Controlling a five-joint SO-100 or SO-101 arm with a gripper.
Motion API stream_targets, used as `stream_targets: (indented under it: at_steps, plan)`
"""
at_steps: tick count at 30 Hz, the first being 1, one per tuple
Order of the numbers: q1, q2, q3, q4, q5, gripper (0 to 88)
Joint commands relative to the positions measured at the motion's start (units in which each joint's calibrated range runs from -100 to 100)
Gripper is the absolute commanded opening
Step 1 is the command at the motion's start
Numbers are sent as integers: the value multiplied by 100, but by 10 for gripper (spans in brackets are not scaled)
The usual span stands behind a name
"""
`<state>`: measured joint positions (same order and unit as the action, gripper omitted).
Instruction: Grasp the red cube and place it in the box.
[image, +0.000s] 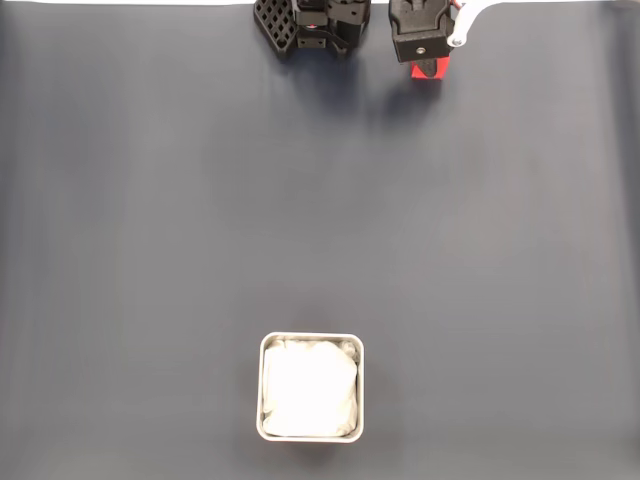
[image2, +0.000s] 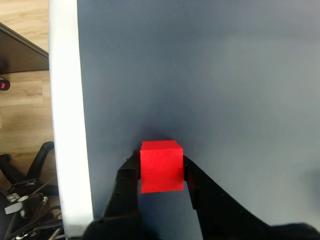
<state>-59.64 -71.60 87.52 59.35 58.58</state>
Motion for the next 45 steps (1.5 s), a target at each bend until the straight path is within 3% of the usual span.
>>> stream_targets:
  at_steps: [1,10,45]
  plan:
    - [-58,11,-166,32,-68,95]
    - [-51,37,-358,49,-93,41]
    - [986,1519,-3050,172,-239,31]
